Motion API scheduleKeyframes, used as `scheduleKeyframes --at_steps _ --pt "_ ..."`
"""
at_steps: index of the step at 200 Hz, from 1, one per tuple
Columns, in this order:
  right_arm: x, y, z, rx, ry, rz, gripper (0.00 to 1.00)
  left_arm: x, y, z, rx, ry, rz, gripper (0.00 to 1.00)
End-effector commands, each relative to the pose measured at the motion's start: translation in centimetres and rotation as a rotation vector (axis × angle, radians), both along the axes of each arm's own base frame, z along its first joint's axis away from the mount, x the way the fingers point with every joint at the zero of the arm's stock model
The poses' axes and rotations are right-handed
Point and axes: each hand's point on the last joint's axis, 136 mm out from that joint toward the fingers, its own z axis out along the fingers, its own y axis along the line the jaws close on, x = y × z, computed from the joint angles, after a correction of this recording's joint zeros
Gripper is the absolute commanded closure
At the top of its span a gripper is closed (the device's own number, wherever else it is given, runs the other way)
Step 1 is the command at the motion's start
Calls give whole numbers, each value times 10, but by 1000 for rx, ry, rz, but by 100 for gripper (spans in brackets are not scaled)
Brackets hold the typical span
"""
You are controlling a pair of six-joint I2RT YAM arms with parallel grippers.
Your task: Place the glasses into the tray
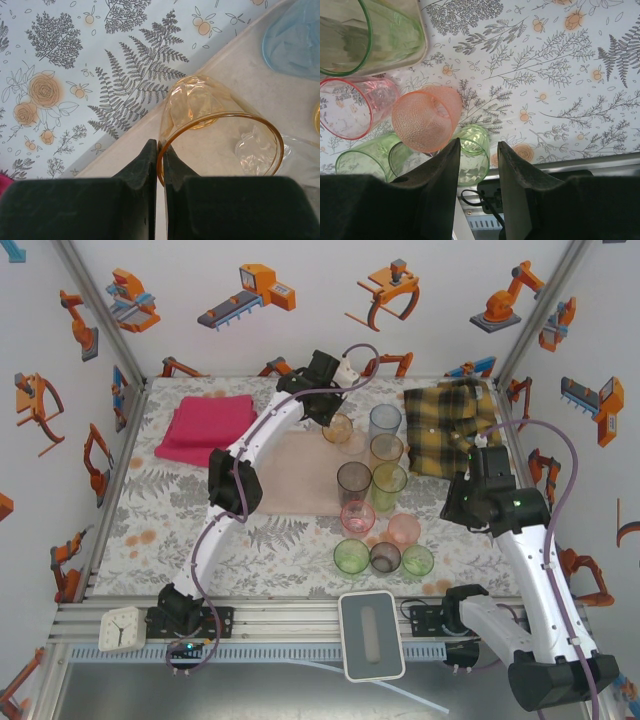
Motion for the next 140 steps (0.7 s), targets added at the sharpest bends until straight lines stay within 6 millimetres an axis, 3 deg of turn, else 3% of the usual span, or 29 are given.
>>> scheduleKeyframes --at_steps 1,140 --pt "1 1 -4 15 4 -11 63 2 -9 9 -34 -23 -7 98" --pt "5 3 -9 20 14 -7 63 -1 -14 5 -42 -9 -19 90"
